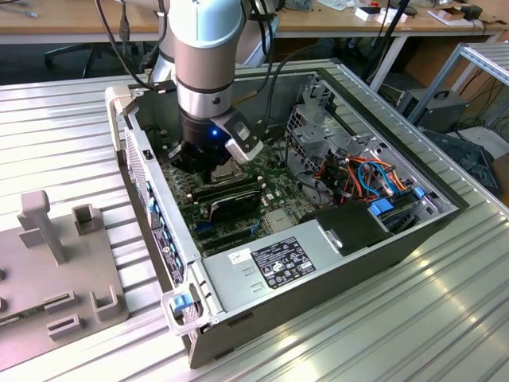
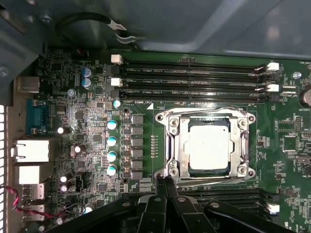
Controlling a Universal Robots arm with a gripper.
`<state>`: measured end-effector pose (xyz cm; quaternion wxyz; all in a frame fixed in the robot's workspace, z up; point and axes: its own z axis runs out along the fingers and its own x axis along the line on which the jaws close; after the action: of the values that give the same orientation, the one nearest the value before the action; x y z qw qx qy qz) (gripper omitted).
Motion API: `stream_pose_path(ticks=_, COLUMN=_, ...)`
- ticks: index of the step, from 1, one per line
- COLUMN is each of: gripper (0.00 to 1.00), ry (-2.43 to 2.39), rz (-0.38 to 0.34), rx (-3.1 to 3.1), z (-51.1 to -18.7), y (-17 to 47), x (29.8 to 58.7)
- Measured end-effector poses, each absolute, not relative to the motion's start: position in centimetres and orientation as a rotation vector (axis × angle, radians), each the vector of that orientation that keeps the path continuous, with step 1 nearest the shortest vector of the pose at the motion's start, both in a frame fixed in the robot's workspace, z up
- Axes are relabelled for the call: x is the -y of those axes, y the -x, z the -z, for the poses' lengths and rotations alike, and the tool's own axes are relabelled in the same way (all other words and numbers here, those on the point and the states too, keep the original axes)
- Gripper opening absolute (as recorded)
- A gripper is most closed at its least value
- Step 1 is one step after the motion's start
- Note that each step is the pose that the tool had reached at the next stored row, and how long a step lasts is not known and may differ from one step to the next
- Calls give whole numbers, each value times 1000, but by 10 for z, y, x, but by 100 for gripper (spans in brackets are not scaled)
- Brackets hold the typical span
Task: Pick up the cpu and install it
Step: 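Install the second cpu locking lever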
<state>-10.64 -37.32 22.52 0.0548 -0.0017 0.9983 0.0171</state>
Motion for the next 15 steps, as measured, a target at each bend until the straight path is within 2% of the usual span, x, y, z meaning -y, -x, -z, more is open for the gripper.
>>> stream_pose_path(ticks=15, gripper=11, ry=4, rz=-52, rx=-3060, z=-226, y=103, x=373)
